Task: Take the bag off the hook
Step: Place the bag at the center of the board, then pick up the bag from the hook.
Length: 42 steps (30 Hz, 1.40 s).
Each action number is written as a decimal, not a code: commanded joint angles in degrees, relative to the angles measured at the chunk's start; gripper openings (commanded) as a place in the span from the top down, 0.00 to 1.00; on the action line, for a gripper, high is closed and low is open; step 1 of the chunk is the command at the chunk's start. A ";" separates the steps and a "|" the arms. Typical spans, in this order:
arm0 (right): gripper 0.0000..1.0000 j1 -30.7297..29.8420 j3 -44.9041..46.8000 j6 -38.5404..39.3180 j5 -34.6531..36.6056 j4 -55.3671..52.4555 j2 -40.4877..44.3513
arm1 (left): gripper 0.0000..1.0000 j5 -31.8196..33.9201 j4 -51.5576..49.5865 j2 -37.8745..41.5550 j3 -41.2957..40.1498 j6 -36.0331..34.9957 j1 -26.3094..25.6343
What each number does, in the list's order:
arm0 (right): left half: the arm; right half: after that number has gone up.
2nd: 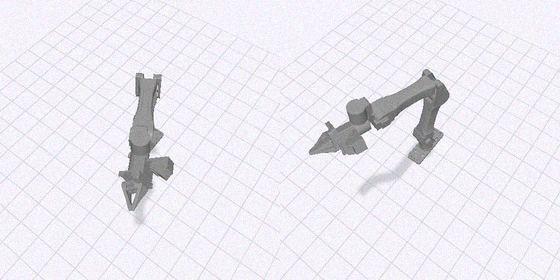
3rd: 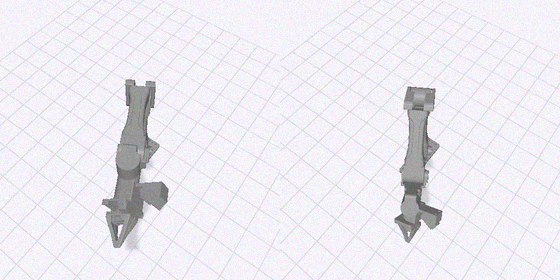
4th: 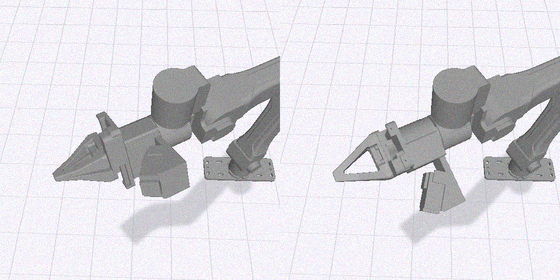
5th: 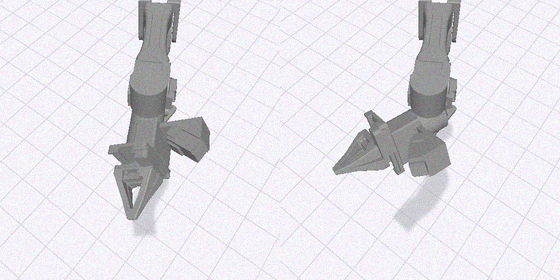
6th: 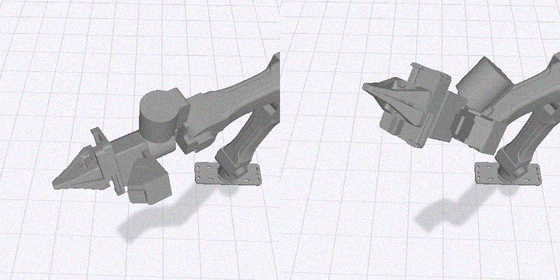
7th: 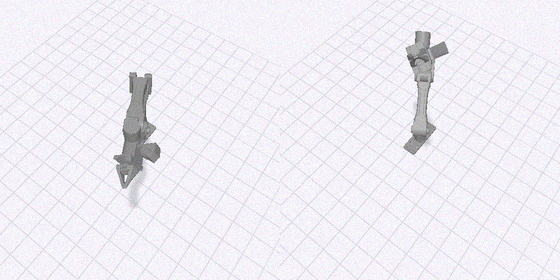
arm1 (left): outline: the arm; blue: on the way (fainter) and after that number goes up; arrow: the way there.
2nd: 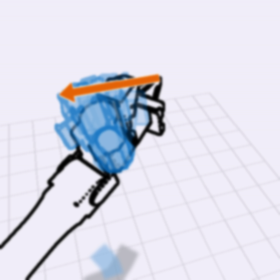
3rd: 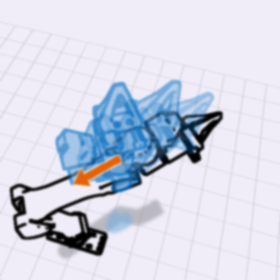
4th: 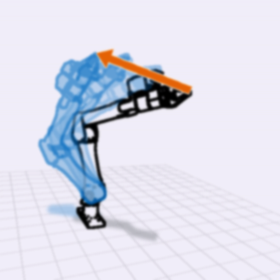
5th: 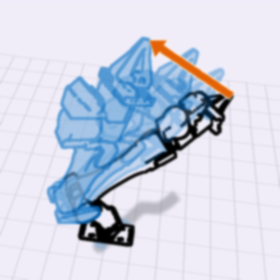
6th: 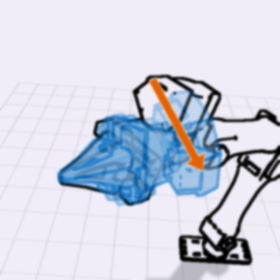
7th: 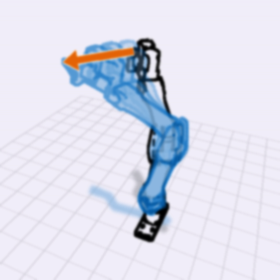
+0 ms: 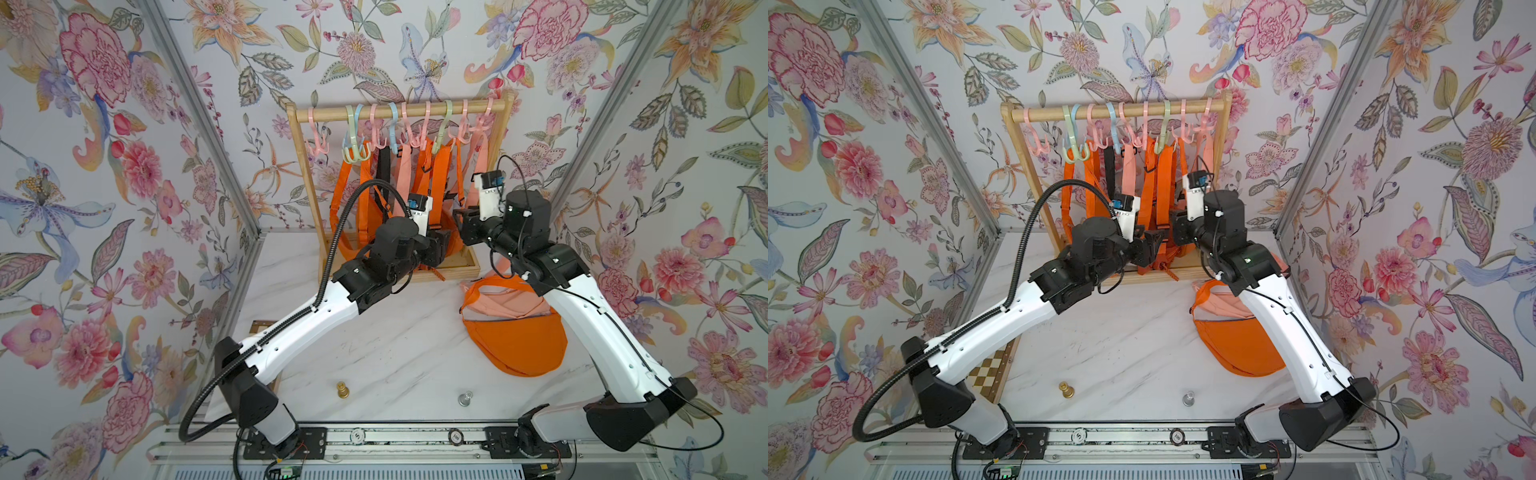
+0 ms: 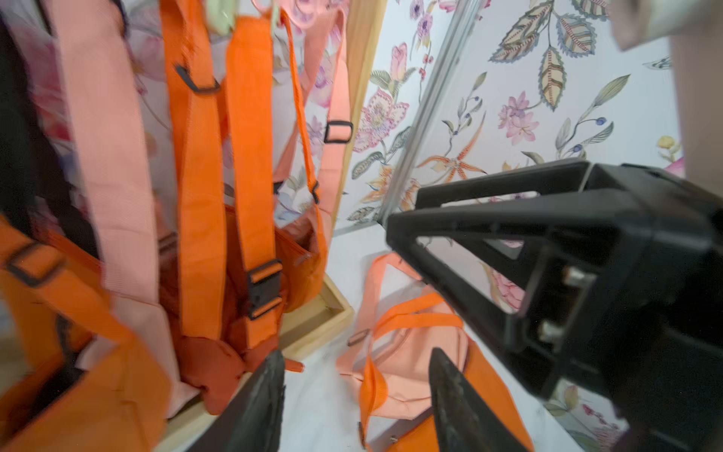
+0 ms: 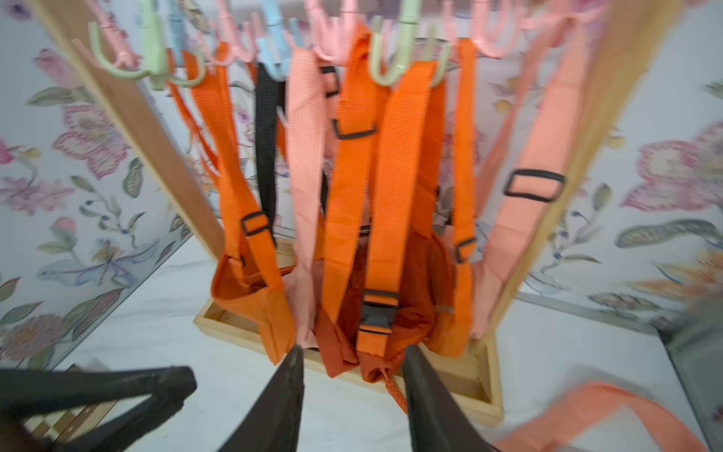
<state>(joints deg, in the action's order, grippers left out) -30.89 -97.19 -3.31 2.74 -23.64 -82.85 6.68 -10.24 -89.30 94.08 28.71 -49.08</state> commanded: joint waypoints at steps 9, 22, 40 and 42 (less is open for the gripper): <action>0.49 -8.09 -15.12 10.78 -5.56 6.18 -17.72 | 0.03 2.84 -0.35 15.94 -15.29 1.28 16.53; 0.29 -7.19 -36.76 13.83 -7.57 4.74 -38.23 | 0.01 -8.85 3.61 14.81 -19.17 3.00 32.83; 0.53 -2.59 -44.05 10.28 -8.96 12.94 -46.95 | 0.00 -21.57 13.55 -4.13 2.81 4.05 36.66; 0.58 -2.51 -44.04 9.39 -10.08 13.48 -47.30 | 0.00 -23.00 14.37 -4.08 4.20 5.40 36.64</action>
<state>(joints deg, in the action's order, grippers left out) -33.15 -139.57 8.36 -4.64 -13.30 -128.42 -12.32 1.28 -93.91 94.74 31.59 -12.75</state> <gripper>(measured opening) 0.430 0.994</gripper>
